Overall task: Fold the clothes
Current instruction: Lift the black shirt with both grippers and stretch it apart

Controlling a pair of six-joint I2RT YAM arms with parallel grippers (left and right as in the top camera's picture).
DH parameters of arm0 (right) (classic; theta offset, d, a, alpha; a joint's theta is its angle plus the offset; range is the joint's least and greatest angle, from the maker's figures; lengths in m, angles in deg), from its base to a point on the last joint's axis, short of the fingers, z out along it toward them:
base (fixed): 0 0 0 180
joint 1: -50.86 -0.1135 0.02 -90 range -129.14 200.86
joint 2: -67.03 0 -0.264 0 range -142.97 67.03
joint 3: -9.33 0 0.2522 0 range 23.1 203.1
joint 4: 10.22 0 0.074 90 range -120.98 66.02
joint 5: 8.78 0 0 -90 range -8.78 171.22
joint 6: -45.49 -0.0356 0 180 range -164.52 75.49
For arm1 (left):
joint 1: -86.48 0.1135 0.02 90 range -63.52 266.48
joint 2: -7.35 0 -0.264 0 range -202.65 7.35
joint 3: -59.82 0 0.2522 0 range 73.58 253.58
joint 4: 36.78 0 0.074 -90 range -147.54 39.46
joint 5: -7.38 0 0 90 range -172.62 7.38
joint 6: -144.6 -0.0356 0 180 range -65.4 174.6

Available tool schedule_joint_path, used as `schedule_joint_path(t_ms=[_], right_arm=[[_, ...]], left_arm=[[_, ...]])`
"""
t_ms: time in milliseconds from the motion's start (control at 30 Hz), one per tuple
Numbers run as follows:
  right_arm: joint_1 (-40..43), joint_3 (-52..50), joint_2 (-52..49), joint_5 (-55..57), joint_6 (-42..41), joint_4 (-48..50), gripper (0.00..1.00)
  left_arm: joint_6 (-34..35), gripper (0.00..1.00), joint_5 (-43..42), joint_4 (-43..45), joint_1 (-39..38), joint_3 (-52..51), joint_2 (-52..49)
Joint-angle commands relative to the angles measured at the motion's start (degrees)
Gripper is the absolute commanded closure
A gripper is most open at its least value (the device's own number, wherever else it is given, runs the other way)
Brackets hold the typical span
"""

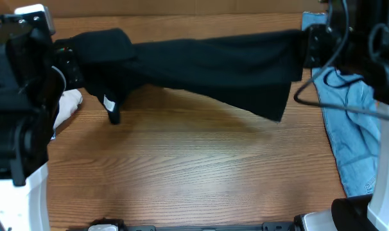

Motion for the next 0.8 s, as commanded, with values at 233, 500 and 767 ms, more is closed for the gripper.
schedule_joint_path(t_ms=[233,500,767], right_arm=[[0.3,3.3,-3.6,0.3,0.1,-0.3,0.94],[2.2,3.3,-18.9,0.2,0.1,8.8,0.94],[6.1,6.0,-24.0,-0.2,-4.3,28.2,0.89]], left_arm=[[-0.8,0.96,-2.0,0.3,-0.4,2.7,1.9],[-4.3,0.96,-4.6,9.7,-0.4,2.1,-14.6],[-5.3,0.96,-4.6,16.3,2.0,18.4,-30.4]])
